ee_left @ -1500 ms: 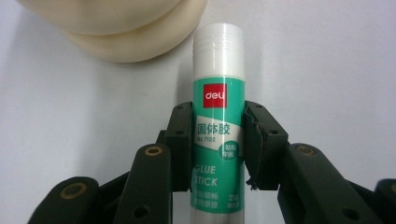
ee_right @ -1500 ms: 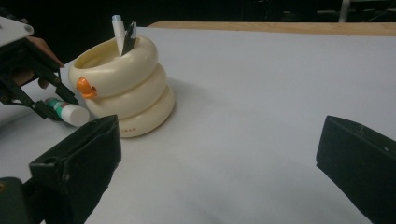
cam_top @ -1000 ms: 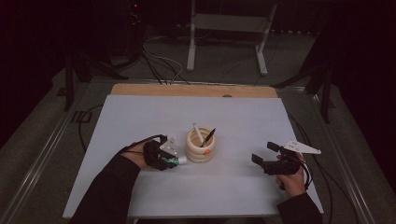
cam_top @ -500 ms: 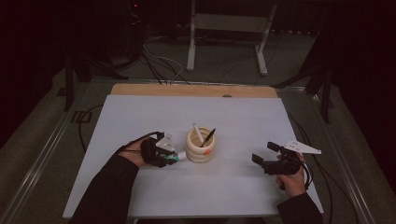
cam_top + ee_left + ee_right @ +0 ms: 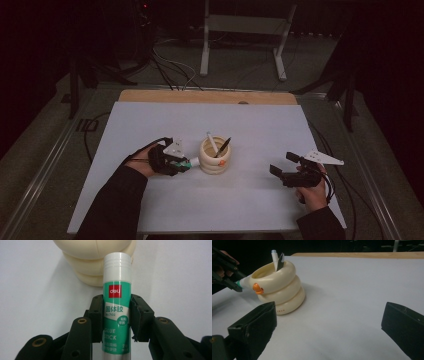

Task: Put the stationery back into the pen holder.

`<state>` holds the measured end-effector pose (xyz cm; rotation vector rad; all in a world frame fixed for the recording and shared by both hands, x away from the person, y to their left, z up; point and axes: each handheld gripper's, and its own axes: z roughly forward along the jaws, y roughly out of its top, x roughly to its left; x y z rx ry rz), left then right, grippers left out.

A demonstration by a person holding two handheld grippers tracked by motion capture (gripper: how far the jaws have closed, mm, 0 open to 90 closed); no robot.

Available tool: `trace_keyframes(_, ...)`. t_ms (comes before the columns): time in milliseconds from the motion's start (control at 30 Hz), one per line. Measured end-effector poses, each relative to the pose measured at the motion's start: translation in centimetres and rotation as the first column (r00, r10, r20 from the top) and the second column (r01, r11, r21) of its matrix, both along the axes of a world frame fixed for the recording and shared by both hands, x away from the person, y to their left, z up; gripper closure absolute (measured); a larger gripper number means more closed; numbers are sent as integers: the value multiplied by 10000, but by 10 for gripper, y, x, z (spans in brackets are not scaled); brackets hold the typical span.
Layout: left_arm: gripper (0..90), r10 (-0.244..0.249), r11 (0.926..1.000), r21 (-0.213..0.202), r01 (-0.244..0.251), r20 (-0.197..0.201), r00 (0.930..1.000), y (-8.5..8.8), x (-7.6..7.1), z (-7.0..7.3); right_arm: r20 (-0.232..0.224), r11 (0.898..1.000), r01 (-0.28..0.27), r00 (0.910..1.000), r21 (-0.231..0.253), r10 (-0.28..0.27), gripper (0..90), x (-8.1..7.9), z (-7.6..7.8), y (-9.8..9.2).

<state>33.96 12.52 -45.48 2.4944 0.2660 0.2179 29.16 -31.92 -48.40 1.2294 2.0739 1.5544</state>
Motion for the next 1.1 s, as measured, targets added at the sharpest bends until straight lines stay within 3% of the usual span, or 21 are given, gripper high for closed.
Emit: trace_keyframes(1100,666,487,9966,-680,-458,411,9980,3,3,14,-43,10000,-33,10000,12,33,1,0,-1,0)
